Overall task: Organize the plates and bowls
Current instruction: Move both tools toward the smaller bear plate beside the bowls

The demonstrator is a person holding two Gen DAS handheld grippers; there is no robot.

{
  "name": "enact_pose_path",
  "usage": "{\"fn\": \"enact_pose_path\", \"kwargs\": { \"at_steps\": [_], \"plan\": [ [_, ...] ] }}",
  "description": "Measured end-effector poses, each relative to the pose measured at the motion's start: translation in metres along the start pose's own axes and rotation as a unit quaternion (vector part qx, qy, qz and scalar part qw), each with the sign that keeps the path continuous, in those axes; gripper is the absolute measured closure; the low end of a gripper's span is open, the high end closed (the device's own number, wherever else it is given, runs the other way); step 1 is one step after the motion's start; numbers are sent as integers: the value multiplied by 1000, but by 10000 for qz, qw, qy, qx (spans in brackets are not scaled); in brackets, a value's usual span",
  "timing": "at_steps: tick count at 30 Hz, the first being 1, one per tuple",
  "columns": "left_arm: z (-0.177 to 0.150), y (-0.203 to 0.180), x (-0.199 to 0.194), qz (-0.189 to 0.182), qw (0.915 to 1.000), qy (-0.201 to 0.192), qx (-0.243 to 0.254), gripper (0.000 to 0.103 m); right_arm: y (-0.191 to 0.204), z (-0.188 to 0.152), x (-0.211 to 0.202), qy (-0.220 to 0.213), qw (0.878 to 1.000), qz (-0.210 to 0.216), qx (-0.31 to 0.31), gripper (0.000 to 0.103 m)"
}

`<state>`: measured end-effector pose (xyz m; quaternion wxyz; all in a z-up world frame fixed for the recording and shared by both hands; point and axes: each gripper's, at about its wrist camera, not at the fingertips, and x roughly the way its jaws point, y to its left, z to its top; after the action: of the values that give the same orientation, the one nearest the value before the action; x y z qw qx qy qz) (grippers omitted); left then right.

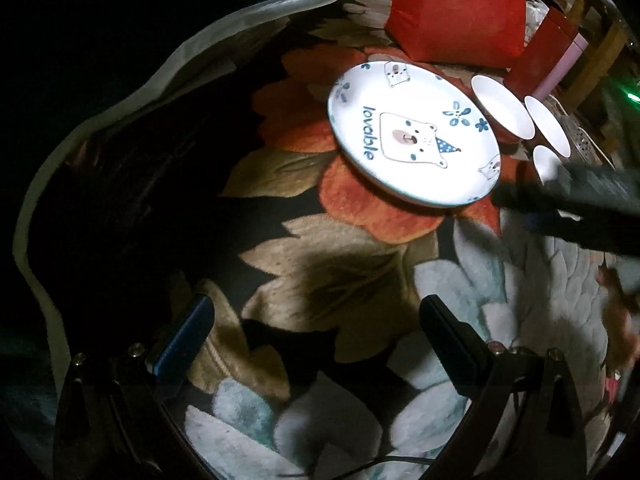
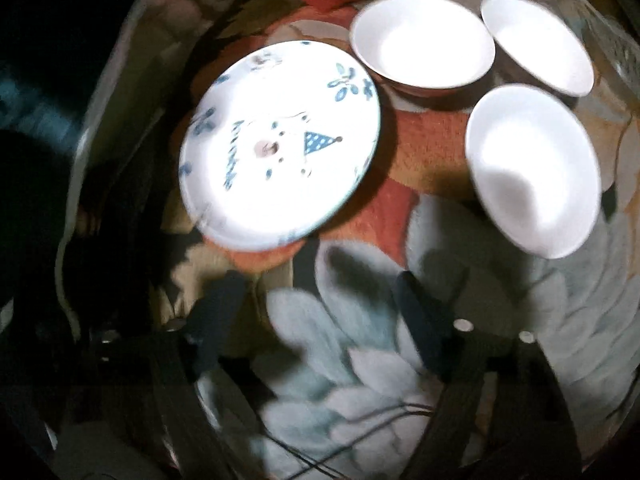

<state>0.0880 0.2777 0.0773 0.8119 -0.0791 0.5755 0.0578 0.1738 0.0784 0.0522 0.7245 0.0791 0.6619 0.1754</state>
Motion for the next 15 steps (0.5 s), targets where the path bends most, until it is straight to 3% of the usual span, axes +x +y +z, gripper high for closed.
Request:
{"fn": "enact_pose_path", "kwargs": {
  "at_steps": [4, 7, 8, 11, 13, 15],
  "plan": [
    [-7, 7, 2, 49, 9999, 59, 79, 1, -13, 13, 25, 41, 9955, 137, 939, 41],
    [-12, 13, 3, 60, 9999, 105, 108, 1, -15, 19, 37, 64, 9925, 156, 1213, 59],
    [-14, 15, 4, 63, 9998, 139, 122, 1, -14, 20, 40, 62, 9925, 133, 1217, 69],
    [-18, 22, 5, 83, 9997, 185, 104, 1, -4, 24, 44, 77, 9950, 71, 991, 81],
    [-20, 27, 6, 84, 9997, 205, 52, 1, 5, 26, 43, 116, 9975, -171, 676, 81],
    [-19, 32, 8, 80, 9997, 229, -30, 1, 3, 25, 43, 241, 9977, -90, 624, 81]
  ]
}}
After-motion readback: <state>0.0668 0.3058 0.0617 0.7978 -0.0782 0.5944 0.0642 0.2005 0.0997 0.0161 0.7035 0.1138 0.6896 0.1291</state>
